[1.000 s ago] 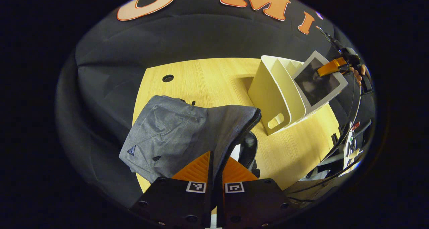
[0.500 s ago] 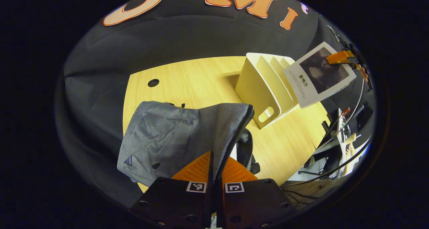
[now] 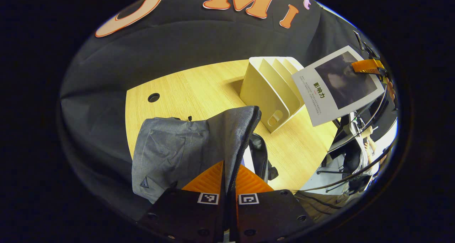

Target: Open the schoolbag, grab two books from the bookshelf and put them into the schoolbag.

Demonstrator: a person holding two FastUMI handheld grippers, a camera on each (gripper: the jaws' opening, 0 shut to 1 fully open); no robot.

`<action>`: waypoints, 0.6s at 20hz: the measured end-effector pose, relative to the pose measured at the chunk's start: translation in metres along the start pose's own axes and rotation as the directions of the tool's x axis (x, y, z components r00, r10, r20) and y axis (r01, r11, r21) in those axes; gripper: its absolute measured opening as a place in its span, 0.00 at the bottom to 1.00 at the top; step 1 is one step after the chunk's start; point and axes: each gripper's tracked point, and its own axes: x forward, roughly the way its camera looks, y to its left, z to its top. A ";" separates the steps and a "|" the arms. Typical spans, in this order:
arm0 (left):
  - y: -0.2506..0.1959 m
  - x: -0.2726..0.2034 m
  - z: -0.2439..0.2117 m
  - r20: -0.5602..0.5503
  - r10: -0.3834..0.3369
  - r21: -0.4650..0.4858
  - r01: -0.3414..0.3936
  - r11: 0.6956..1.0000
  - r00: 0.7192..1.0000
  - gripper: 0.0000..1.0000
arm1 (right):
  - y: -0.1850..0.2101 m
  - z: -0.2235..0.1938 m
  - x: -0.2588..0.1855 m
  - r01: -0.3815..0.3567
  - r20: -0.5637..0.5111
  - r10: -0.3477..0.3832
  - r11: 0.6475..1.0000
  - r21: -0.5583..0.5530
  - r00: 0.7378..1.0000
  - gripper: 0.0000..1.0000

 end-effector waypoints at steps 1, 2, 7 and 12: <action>0.001 -0.001 -0.001 0.001 -0.005 0.008 0.005 1.000 1.000 0.06 | 0.001 -0.005 -0.001 0.001 0.007 -0.001 1.000 0.006 1.000 0.38; 0.002 -0.002 0.001 0.003 -0.007 0.012 0.007 1.000 1.000 0.06 | 0.002 -0.010 -0.002 0.001 0.012 -0.001 1.000 0.009 1.000 0.38; 0.007 -0.009 0.002 0.012 -0.017 0.042 0.017 0.999 1.000 0.06 | 0.023 -0.043 0.013 -0.048 0.021 0.047 0.998 0.042 0.999 0.38; 0.016 -0.022 0.009 0.034 -0.004 0.056 0.003 0.998 0.999 0.06 | 0.063 -0.094 0.055 -0.160 -0.026 0.163 0.983 0.093 0.986 0.38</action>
